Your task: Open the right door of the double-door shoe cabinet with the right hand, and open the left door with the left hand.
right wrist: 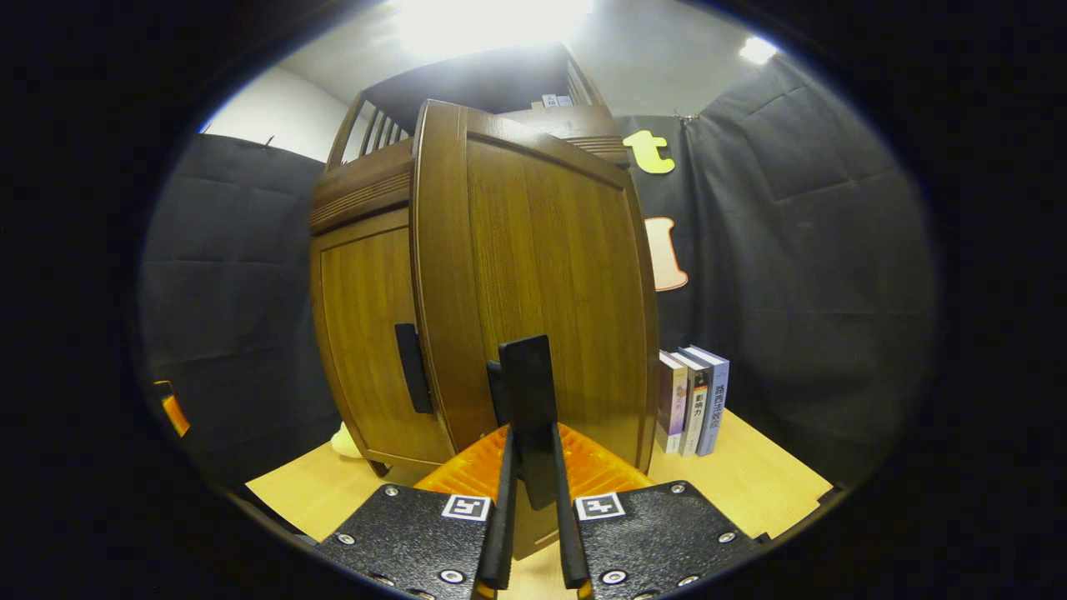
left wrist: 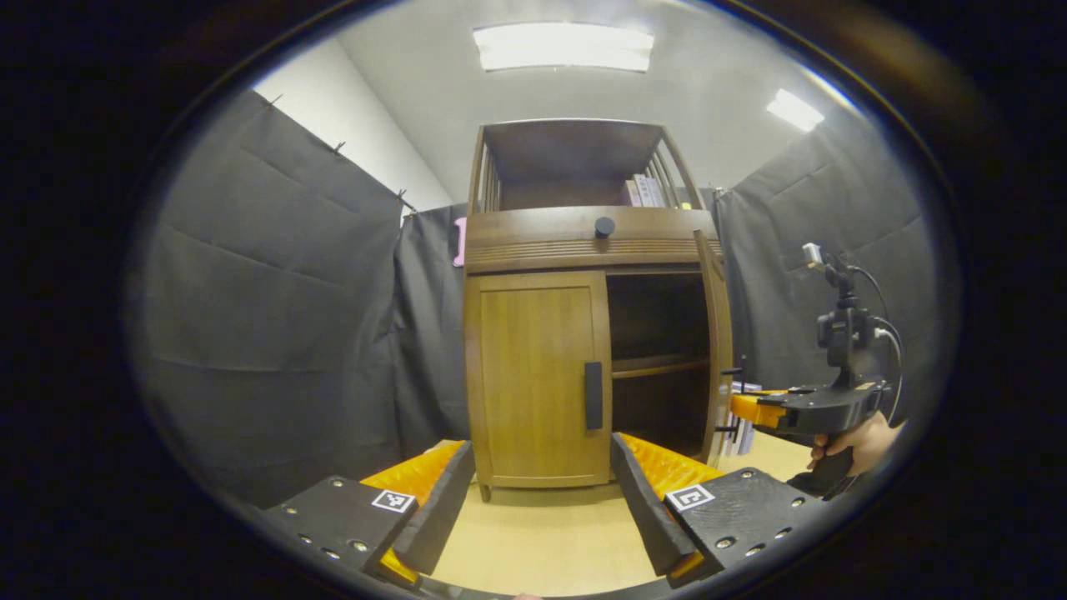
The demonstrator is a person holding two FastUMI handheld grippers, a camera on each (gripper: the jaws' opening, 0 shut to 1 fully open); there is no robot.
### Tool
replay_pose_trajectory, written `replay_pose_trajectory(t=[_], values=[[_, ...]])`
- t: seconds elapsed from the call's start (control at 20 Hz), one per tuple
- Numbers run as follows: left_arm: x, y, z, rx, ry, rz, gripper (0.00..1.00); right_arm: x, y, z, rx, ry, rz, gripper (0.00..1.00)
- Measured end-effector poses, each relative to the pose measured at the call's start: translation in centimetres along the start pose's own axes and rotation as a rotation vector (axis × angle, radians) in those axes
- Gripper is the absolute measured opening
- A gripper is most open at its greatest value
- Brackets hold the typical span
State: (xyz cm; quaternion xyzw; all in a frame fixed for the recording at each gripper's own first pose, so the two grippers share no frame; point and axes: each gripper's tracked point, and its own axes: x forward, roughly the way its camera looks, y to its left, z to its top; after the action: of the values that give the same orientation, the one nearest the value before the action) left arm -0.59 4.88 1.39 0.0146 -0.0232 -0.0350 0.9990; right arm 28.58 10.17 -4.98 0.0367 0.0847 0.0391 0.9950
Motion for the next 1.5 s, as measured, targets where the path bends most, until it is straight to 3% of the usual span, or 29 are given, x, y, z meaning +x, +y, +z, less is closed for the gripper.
replay_pose_trajectory(t=[0.1, 0.25, 0.3, 0.35, 0.55, 0.75, 0.8, 0.9, 1.1, 1.15, 1.3, 1.5], values=[[0.0, -0.1, 0.0, -0.002, -0.001, -0.012, 0.99, -0.5, -0.1, 0.3, -0.005, -0.003, -0.015, 0.24], [-0.1, -0.3, 0.1, -0.012, -0.001, -0.030, 0.99, -1.3, -1.2, 0.5, -0.017, -0.001, -0.032, 0.24], [-0.2, -0.4, 0.0, -0.014, 0.000, -0.034, 0.87, -1.5, -1.8, 0.2, -0.017, 0.001, -0.038, 0.24], [-0.2, -0.5, 0.1, -0.018, 0.000, -0.041, 0.99, -1.9, -2.3, 0.0, -0.016, 0.004, -0.041, 0.24], [0.4, -0.7, 0.0, -0.016, -0.001, -0.068, 0.99, -3.0, -3.9, 0.2, -0.026, 0.005, -0.061, 0.24], [0.3, -1.1, 0.1, -0.018, -0.002, -0.094, 0.87, -3.5, -6.1, 0.2, -0.026, 0.008, -0.107, 0.23], [0.3, -1.1, 0.1, -0.018, -0.003, -0.100, 0.87, -3.7, -6.6, 0.2, -0.016, 0.006, -0.116, 0.24], [0.4, -1.3, 0.2, -0.018, -0.003, -0.113, 0.99, -4.2, -8.5, 0.3, -0.018, 0.002, -0.166, 0.23], [0.2, -1.7, 0.1, -0.011, 0.003, -0.139, 0.99, -5.4, -11.9, 0.2, 0.011, 0.002, -0.229, 0.17], [0.3, -1.7, 0.2, -0.011, 0.006, -0.144, 0.93, -5.6, -12.8, 0.3, 0.014, 0.001, -0.246, 0.17], [0.4, -2.1, 0.3, -0.011, 0.007, -0.160, 0.99, -6.4, -14.8, 0.5, 0.021, -0.004, -0.287, 0.17], [0.9, -2.1, 0.4, 0.009, -0.006, -0.176, 0.99, -7.6, -17.4, 0.9, 0.008, -0.018, -0.342, 0.17]])
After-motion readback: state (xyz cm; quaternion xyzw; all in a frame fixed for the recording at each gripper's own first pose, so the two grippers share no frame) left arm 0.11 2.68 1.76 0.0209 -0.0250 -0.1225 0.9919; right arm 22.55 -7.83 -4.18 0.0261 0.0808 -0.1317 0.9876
